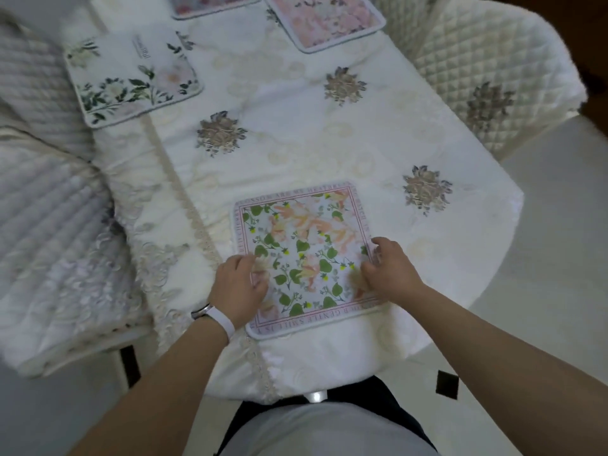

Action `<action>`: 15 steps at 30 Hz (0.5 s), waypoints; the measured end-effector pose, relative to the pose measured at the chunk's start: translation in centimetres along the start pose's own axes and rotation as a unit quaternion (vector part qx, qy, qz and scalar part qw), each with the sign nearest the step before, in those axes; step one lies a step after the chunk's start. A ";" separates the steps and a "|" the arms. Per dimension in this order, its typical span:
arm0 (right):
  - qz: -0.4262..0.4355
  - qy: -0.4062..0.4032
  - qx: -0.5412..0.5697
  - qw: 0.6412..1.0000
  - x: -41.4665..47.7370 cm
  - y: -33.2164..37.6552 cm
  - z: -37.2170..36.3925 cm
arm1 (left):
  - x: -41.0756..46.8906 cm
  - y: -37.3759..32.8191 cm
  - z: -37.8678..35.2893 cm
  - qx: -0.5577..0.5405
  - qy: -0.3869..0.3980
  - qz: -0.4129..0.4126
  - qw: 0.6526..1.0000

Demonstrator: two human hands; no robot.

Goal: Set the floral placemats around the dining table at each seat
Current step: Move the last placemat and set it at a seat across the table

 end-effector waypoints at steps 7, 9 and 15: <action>-0.036 0.022 0.137 0.990 2.5 -0.4 0.8 | -1.0 1.7 -0.1 -0.144 -0.066 0.170 0.973; -0.051 0.035 0.165 0.984 3.0 -0.4 0.9 | -1.0 1.8 0.2 -0.200 -0.088 0.202 0.955; -0.083 0.058 0.209 0.973 4.0 -1.1 1.2 | -0.9 3.1 -0.5 -0.331 -0.116 0.257 0.900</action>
Point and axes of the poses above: each hand's wrist, its own x-axis towards the middle knuckle, its own z-axis out of the back of the hand, y = z × x, the point moved 10 cm from there along x, towards the middle knuckle, and after that the axes turned 1 degree about x, right-handed, at the moved point
